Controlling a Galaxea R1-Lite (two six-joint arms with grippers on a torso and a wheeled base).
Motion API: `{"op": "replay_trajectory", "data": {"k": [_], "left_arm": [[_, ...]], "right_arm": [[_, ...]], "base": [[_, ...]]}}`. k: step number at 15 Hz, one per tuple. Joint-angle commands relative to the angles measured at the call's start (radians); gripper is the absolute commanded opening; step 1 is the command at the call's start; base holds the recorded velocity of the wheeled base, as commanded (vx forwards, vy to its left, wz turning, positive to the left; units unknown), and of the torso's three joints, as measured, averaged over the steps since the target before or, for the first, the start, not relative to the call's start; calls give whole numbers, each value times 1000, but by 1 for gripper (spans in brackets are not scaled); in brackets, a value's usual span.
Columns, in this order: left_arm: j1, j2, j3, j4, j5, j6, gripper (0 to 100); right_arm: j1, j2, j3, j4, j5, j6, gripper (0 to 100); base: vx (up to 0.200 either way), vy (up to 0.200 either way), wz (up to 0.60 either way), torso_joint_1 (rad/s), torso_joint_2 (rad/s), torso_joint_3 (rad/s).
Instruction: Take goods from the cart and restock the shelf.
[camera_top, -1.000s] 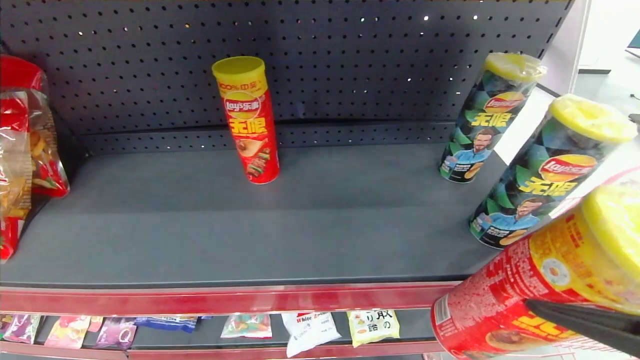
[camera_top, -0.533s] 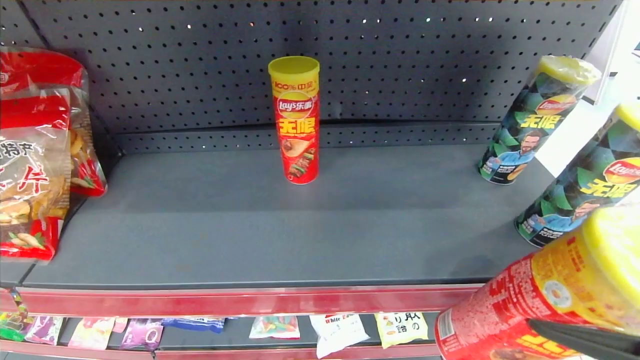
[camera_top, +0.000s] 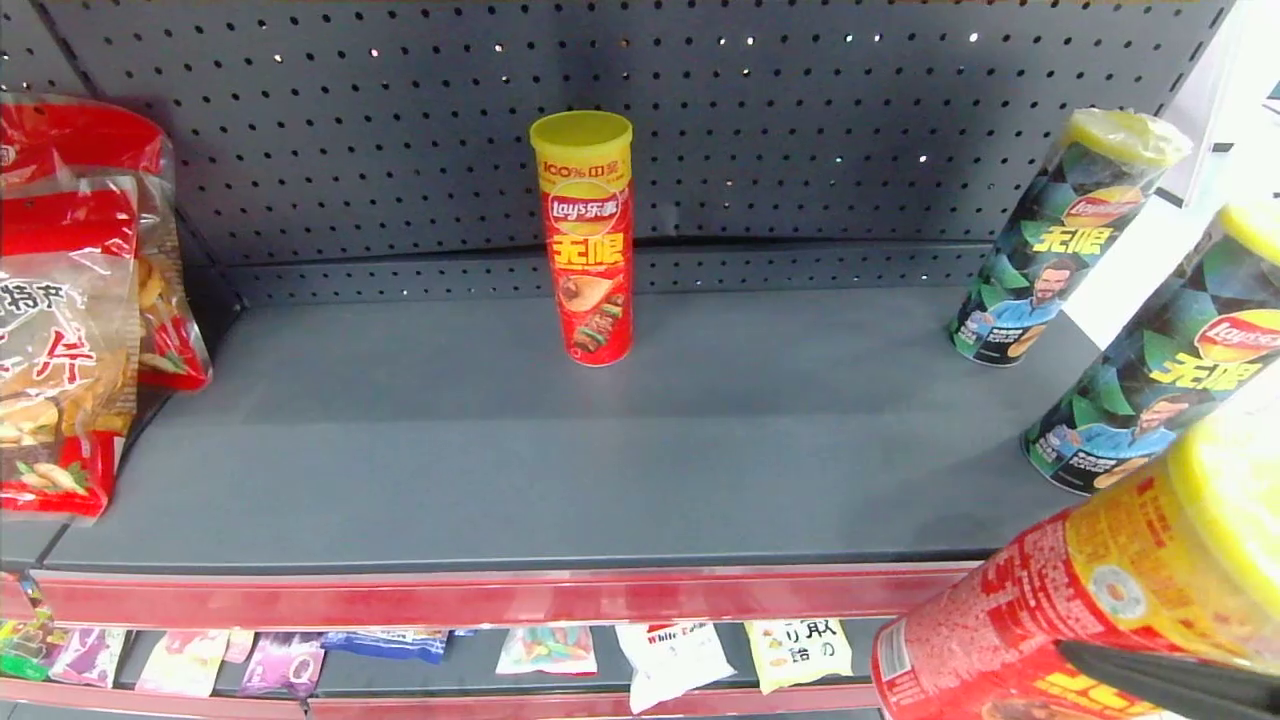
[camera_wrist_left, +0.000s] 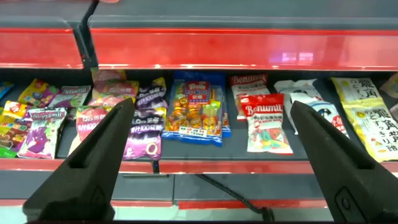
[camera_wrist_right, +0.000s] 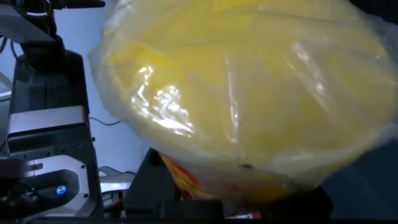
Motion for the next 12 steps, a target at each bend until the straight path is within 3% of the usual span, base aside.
{"op": "replay_trajectory", "data": {"k": [1, 12], "left_arm": [[1, 0, 0, 0, 0, 1, 100], [1, 0, 0, 0, 0, 1, 100]], "right_arm": [[-1, 2, 0, -1, 0, -1, 0], [1, 8, -9, 1, 2, -1, 0]], "base": [[0, 0, 0, 0, 0, 0], [0, 0, 0, 0, 0, 0]]}}
